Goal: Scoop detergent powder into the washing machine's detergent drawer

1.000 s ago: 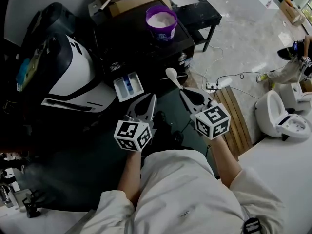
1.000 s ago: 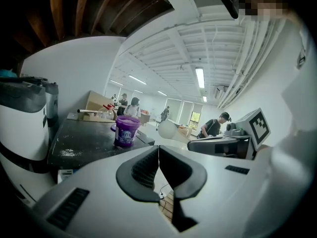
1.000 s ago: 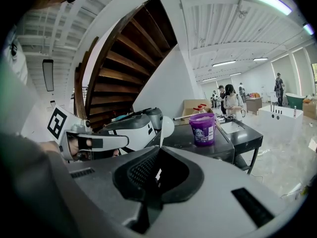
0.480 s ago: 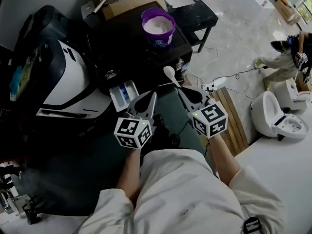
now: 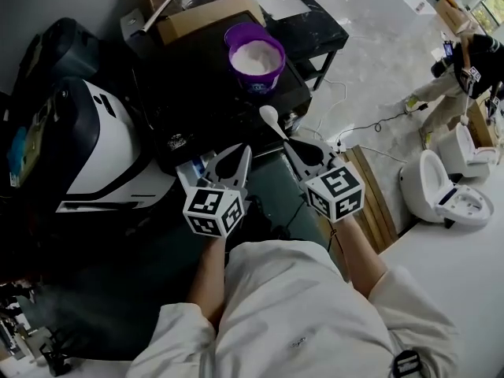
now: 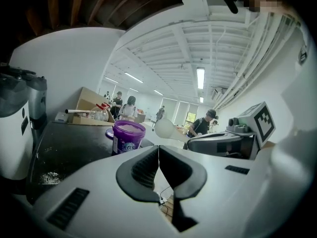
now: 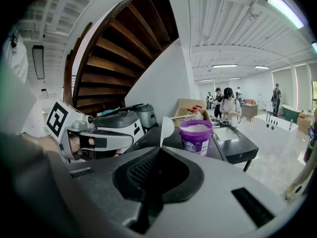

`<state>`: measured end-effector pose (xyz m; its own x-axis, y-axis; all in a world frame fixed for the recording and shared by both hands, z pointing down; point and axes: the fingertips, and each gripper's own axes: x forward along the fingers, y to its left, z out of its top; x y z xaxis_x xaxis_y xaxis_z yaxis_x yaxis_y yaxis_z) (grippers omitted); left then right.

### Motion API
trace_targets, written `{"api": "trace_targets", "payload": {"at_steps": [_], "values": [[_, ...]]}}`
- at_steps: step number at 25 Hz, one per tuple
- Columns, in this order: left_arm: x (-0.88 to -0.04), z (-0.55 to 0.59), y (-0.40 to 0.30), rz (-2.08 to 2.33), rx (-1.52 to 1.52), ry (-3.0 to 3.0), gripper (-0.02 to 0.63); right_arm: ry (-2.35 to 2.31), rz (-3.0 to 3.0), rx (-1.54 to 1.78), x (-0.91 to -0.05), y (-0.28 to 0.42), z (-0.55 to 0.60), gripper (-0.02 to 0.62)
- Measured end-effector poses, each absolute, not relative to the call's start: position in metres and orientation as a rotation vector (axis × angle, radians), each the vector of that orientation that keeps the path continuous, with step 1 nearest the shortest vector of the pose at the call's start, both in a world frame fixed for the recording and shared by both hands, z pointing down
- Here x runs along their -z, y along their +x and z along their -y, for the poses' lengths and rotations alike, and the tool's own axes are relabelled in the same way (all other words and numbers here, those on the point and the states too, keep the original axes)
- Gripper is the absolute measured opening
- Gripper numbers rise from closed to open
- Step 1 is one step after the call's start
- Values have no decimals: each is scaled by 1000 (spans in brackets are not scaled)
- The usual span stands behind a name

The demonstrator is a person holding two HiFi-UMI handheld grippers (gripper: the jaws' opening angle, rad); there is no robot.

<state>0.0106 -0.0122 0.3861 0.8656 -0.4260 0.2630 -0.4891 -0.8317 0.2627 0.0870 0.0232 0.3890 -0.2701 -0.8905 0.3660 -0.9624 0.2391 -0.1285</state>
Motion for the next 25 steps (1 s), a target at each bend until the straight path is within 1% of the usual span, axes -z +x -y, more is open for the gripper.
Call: {"api": "trace_targets", "payload": {"at_steps": [17, 25], "values": [[-384, 93, 18, 596, -291, 2740, 20, 1832, 2231, -490, -386, 93, 60, 8], [-386, 111, 21, 578, -299, 2749, 20, 1883, 2170, -483, -387, 111, 78, 8]]}}
